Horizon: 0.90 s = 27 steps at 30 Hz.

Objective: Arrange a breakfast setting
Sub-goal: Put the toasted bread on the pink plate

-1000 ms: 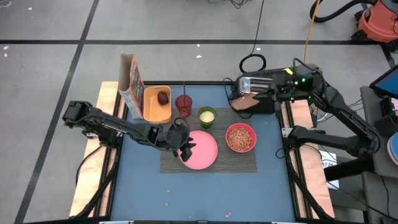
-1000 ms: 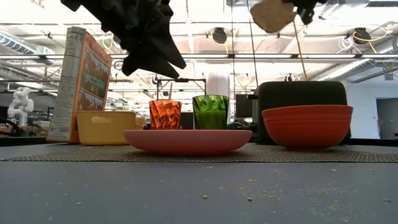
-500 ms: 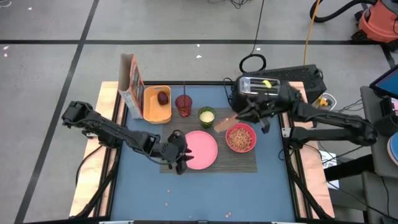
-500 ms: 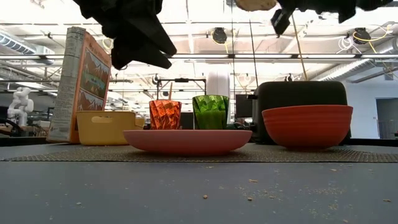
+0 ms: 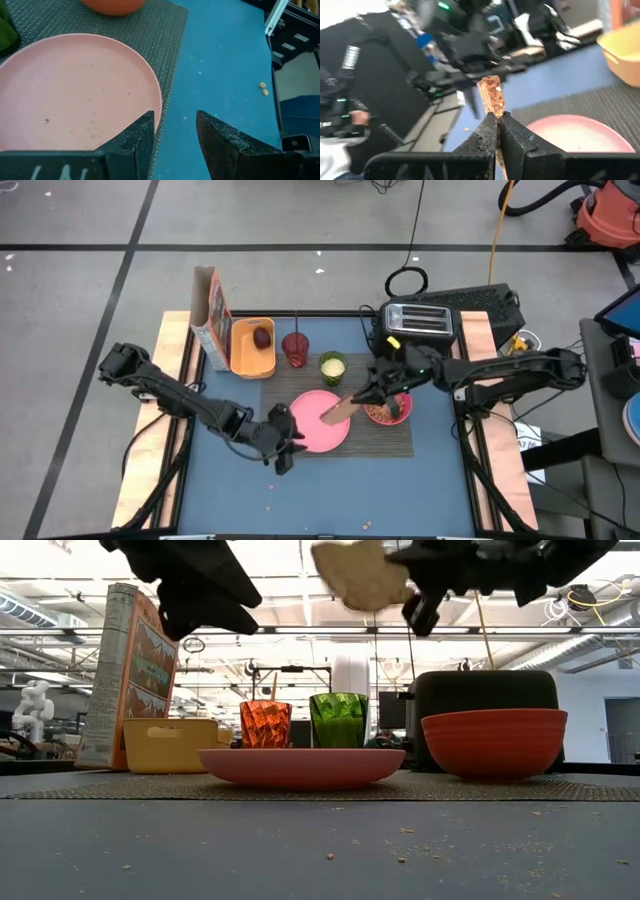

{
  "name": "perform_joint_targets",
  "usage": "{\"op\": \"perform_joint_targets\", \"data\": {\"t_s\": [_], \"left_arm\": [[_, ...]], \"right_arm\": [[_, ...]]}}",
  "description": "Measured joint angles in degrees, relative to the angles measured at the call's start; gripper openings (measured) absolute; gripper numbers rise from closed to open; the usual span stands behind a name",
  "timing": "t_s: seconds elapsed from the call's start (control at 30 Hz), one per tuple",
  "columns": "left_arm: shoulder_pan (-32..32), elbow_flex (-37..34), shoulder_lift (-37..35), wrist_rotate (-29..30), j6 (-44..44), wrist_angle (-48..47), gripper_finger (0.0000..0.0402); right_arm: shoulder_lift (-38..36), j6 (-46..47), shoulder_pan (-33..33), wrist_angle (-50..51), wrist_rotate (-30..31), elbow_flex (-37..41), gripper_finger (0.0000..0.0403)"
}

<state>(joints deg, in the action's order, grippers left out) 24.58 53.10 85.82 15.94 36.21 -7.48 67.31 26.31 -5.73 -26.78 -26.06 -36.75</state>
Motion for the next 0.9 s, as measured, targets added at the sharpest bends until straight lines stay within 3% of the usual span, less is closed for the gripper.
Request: {"op": "perform_joint_targets", "data": {"t_s": [0.13,0.57,0.9], "left_arm": [[1.1,0.0,0.0,0.0,-0.1,0.0,0.0152],[1.4,0.0,0.0,0.0,-0.2,0.0,0.0152],[1.4,0.0,0.0,0.0,-0.2,0.0,0.0152]], "right_arm": [[4.1,0.0,1.9,-0.6,3.7,0.0,0.0006],[16.9,0.0,5.9,-12.2,6.6,0.0,0.0006],[21.1,0.0,5.9,-12.5,7.4,0.0,0.0006]]}}
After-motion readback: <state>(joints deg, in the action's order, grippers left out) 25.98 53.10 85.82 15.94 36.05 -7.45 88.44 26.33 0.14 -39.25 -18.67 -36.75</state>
